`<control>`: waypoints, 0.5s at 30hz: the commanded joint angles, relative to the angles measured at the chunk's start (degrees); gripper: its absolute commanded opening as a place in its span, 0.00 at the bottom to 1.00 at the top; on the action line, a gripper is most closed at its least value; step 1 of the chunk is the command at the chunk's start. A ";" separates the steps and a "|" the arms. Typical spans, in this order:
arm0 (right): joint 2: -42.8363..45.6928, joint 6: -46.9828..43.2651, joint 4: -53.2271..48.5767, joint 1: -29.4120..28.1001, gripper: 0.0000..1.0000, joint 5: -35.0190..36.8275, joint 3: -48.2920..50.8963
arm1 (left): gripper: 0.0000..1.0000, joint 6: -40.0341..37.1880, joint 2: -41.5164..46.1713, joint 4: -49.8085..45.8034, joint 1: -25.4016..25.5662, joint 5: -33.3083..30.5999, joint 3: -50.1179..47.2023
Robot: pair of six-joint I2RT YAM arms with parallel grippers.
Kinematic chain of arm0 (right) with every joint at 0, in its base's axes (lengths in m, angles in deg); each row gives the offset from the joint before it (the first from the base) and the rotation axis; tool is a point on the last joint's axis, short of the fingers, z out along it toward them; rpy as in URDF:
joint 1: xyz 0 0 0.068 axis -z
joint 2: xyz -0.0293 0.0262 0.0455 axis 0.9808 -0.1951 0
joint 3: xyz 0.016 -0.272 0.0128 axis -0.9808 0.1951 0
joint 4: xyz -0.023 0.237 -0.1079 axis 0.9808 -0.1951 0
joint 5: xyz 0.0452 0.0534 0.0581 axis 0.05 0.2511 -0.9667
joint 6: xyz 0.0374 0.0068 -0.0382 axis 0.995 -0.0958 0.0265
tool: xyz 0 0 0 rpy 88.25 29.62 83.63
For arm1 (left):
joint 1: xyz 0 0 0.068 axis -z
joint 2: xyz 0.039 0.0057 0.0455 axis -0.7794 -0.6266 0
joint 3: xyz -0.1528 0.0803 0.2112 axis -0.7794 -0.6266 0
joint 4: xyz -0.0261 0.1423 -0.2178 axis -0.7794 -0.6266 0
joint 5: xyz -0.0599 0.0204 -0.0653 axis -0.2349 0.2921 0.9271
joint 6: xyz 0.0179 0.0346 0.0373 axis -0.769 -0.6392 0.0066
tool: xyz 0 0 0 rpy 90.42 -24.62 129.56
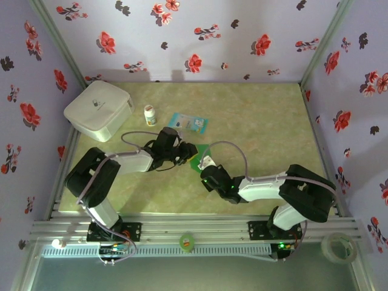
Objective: Fold a paper plane with a square sheet of paper (pick it up from the middle)
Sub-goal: Fourth fold the wing at the center of the table.
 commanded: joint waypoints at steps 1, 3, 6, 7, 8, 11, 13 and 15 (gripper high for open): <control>-0.18 3.13 3.85 1.10 0.00 -2.57 0.41 | 0.34 -3.00 4.93 -5.53 0.08 -4.59 1.17; 0.63 4.50 5.37 2.44 0.00 -4.66 1.36 | 0.38 -4.12 7.20 -8.95 -0.19 -7.00 1.08; 1.74 5.95 8.07 4.59 0.01 -9.92 3.04 | 0.39 -5.14 10.22 -12.14 -0.61 -9.93 0.34; 1.87 6.64 8.84 5.25 0.01 -11.35 3.49 | 0.40 -5.12 11.00 -12.55 -0.72 -10.43 -0.04; 1.91 7.20 9.56 5.80 0.01 -12.36 3.76 | 0.40 -5.08 11.61 -12.76 -0.97 -10.62 -0.43; 1.82 7.79 10.42 6.80 0.01 -14.64 4.03 | 0.40 -5.08 12.31 -12.85 -1.34 -10.64 -1.03; 1.54 8.75 10.94 7.92 0.01 -16.79 4.09 | 0.40 -4.90 12.32 -12.68 -1.42 -10.64 -1.13; 1.46 9.82 11.93 9.13 0.01 -19.54 4.28 | 0.40 -4.90 12.24 -12.41 -1.43 -10.61 -1.13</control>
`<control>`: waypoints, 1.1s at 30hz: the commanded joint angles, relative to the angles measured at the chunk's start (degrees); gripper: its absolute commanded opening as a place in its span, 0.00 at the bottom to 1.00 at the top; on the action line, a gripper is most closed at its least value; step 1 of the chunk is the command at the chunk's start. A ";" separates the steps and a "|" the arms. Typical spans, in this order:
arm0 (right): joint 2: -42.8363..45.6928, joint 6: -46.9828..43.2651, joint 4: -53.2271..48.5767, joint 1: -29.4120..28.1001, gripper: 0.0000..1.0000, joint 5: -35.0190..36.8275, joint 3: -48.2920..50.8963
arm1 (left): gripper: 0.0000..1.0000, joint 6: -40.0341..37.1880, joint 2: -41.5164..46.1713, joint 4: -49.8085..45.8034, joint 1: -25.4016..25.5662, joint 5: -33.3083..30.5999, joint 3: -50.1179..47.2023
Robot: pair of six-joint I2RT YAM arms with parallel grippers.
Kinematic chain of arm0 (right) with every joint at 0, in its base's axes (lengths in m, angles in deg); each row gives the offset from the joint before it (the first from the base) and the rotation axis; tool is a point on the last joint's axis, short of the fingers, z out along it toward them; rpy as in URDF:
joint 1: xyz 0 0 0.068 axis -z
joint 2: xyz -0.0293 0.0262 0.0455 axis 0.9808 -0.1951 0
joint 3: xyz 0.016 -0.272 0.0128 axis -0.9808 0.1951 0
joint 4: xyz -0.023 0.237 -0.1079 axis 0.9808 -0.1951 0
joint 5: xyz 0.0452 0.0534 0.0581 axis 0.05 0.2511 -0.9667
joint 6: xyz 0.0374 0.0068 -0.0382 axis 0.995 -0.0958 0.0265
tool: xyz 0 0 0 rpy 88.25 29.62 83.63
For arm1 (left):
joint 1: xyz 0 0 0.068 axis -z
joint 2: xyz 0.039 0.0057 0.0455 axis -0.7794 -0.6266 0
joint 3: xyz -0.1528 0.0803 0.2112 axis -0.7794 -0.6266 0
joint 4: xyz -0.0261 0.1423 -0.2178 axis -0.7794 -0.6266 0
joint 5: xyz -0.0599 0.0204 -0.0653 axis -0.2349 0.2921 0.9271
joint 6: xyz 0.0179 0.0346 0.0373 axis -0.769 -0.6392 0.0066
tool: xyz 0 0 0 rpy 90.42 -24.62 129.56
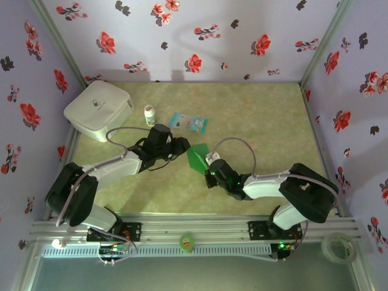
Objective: Fold a paper plane with a square sheet of paper (pick it up from the middle)
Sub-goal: Fourth fold the wing at the center of the table.
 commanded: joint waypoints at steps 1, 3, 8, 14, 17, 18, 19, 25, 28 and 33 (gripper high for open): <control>0.70 3.42 3.74 1.81 0.01 -6.51 0.86 | 0.40 -1.42 0.64 -1.36 -0.29 -1.33 -0.87; 0.40 4.59 4.73 2.86 0.01 -9.46 0.95 | 0.39 -1.50 0.53 -1.00 -0.31 -1.06 -0.85; -1.46 8.88 8.79 5.64 0.01 -15.74 1.86 | 0.38 -1.49 0.01 -0.34 -0.30 -0.27 -1.02; -4.66 14.19 15.06 8.71 0.02 -24.78 2.15 | 0.37 -1.50 -1.29 0.49 -0.29 0.66 -1.11; -6.16 16.81 17.30 10.19 0.02 -28.11 1.99 | 0.36 -1.59 -2.39 1.17 -0.42 1.39 -0.69; -6.30 17.64 17.79 10.64 0.02 -28.84 1.93 | 0.36 -1.48 -2.68 1.28 -0.41 1.54 -0.51; -6.57 18.34 17.88 11.11 0.02 -29.48 1.86 | 0.36 -1.47 -2.88 1.35 -0.38 1.74 -0.41; -7.85 21.97 19.60 13.39 0.01 -33.74 1.94 | 0.35 -1.43 -3.60 2.33 -0.46 2.20 -0.38; -9.17 23.65 19.93 14.28 0.02 -35.61 1.61 | 0.33 -1.52 -4.27 3.10 -0.50 2.82 -0.48; -10.55 25.20 20.34 15.06 0.01 -36.93 1.04 | 0.31 -1.08 -5.59 4.38 -0.58 3.87 -0.52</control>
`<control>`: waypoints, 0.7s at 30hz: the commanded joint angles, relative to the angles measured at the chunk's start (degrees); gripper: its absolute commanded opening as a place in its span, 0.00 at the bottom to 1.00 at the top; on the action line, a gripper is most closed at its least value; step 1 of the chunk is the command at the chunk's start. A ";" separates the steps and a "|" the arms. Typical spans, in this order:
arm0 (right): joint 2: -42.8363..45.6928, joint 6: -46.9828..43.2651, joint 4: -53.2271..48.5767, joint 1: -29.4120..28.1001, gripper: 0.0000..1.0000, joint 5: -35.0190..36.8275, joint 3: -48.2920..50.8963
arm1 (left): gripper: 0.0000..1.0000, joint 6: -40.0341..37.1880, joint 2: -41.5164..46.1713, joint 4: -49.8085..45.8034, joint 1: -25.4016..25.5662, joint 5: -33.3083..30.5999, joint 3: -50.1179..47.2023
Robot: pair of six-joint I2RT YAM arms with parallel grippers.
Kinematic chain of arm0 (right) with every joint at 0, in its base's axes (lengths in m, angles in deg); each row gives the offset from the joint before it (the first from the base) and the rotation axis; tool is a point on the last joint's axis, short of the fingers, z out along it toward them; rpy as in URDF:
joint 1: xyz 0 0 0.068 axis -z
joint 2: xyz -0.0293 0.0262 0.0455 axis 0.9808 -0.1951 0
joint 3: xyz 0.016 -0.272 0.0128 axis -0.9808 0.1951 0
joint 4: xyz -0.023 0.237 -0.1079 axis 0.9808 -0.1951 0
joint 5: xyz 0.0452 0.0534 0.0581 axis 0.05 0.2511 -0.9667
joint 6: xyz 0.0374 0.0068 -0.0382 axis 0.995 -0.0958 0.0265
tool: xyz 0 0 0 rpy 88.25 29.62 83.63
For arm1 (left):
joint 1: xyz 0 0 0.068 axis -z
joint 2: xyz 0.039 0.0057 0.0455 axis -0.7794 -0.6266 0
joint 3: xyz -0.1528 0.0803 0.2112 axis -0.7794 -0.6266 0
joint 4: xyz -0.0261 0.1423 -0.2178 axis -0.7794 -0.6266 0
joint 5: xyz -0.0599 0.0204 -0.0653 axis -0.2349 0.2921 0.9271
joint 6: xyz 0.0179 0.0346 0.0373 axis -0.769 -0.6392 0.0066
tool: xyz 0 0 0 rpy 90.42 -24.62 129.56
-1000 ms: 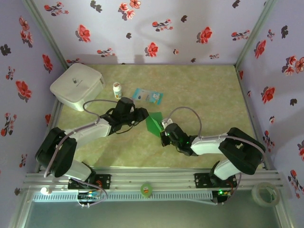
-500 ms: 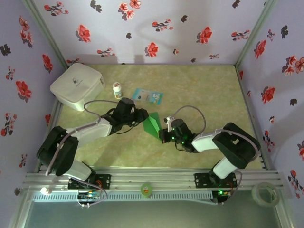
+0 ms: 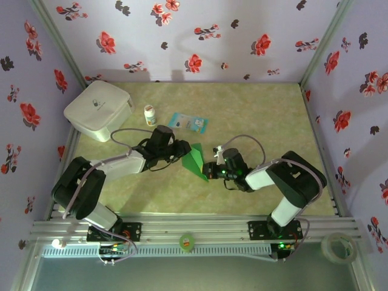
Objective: Fold a paper plane with a square sheet of paper (pick it up from the middle)
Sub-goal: Fourth fold the wing at the center of the table.
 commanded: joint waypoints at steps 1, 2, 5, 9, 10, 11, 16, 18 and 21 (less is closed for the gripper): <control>-1.04 2.26 1.56 0.53 0.01 -2.43 -0.85 | 0.31 -0.97 -1.47 2.04 -0.47 1.44 -0.32; -1.17 2.49 1.49 0.62 0.01 -2.44 -0.90 | 0.30 -0.88 -1.69 2.22 -0.47 1.57 -0.31; -1.40 3.61 1.77 1.03 0.00 -2.67 -0.67 | 0.30 -0.88 -2.20 2.68 -0.47 2.00 -0.33; -2.85 6.45 5.70 2.05 0.00 -4.37 0.08 | 0.28 -1.18 -2.99 3.57 -0.46 2.87 -0.20; -3.18 7.20 6.63 2.40 0.00 -4.93 0.20 | 0.28 -1.48 -3.26 3.54 -0.55 3.36 -0.19; -3.51 7.66 6.75 2.69 0.00 -5.64 0.04 | 0.27 -1.98 -3.54 3.59 -0.55 3.86 -0.14; -5.34 9.64 9.10 3.63 0.00 -7.68 0.12 | 0.25 -3.12 -4.94 4.19 -0.58 5.28 -0.23; -5.99 10.44 9.95 4.00 0.00 -8.56 0.03 | 0.24 -3.07 -5.58 4.78 -0.53 5.63 -0.22; -6.82 11.79 10.62 4.36 0.00 -9.57 -0.17 | 0.23 -2.79 -6.69 6.33 -0.55 6.44 -0.20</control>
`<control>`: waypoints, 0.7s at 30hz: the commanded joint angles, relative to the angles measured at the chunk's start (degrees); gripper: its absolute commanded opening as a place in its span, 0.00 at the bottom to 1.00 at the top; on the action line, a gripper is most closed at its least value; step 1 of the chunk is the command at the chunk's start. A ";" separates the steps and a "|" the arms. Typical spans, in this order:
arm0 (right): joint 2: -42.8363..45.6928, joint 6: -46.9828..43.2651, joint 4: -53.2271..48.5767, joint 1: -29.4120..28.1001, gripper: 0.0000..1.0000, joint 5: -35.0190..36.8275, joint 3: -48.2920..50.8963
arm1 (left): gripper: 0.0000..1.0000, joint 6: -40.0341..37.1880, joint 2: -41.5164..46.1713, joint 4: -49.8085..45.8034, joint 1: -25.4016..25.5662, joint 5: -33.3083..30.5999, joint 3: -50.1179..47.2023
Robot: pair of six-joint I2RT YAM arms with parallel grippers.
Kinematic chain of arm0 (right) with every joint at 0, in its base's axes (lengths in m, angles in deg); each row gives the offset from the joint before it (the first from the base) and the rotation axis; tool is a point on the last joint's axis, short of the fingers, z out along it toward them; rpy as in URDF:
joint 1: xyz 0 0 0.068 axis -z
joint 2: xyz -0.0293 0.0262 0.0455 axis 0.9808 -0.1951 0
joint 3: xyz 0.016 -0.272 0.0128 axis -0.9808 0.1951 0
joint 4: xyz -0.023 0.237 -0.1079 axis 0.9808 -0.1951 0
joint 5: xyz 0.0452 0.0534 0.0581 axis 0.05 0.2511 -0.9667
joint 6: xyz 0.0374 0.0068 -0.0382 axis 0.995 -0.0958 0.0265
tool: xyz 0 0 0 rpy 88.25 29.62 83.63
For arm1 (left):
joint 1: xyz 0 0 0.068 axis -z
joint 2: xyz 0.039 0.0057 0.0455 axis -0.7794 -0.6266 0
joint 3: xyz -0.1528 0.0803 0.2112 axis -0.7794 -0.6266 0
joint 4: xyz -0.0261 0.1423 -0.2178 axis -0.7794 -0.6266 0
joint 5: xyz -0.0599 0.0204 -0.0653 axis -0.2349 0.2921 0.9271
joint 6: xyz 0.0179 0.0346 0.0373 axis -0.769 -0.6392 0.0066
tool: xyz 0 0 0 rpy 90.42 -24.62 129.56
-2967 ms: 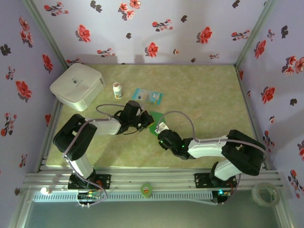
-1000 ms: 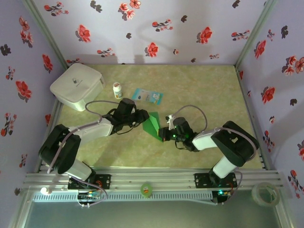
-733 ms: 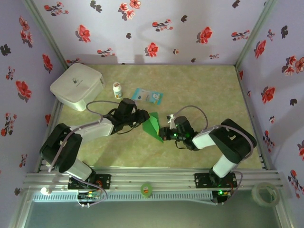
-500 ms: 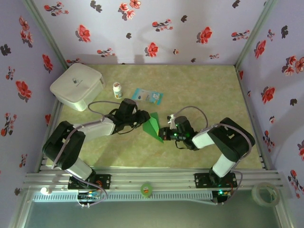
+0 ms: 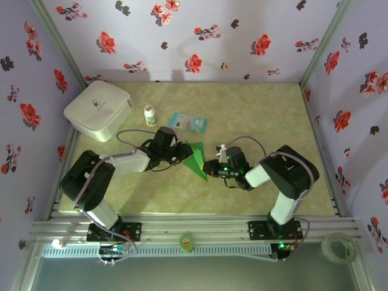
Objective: Fold a paper plane with a square sheet of paper (pick it up from the middle)
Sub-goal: Fourth fold the wing at the center of the table.
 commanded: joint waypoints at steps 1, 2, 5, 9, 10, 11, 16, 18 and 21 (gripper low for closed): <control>-1.05 2.71 2.44 0.56 0.00 -2.12 -0.19 | 0.22 -1.37 -1.70 2.99 -0.36 1.95 -0.13; -1.10 2.97 1.99 0.68 0.00 -1.89 -0.16 | 0.22 -1.28 -2.11 3.40 -0.34 2.19 0.02; -0.97 3.71 1.70 1.00 0.00 -1.11 0.48 | 0.20 -1.15 -3.29 4.47 -0.36 2.76 0.52; -0.51 4.82 2.11 1.44 0.00 -0.19 1.20 | 0.19 -1.31 -4.65 5.10 -0.36 3.10 1.39; -0.39 5.06 2.87 1.52 0.00 0.26 1.54 | 0.19 -1.34 -5.16 5.10 -0.36 3.41 1.83; -0.35 5.52 3.72 1.54 0.00 0.65 1.94 | 0.18 -1.36 -5.58 5.26 -0.36 3.62 2.21; -0.67 6.84 5.72 1.72 0.00 0.58 2.60 | 0.17 -1.60 -7.33 5.55 -0.31 4.09 3.28; -0.57 6.87 5.15 1.80 0.00 0.69 2.52 | 0.14 -1.51 -7.54 4.57 -0.36 2.91 3.29; -0.41 6.77 4.70 1.88 0.00 0.75 2.46 | 0.10 -1.37 -7.70 0.43 -0.36 -0.28 3.40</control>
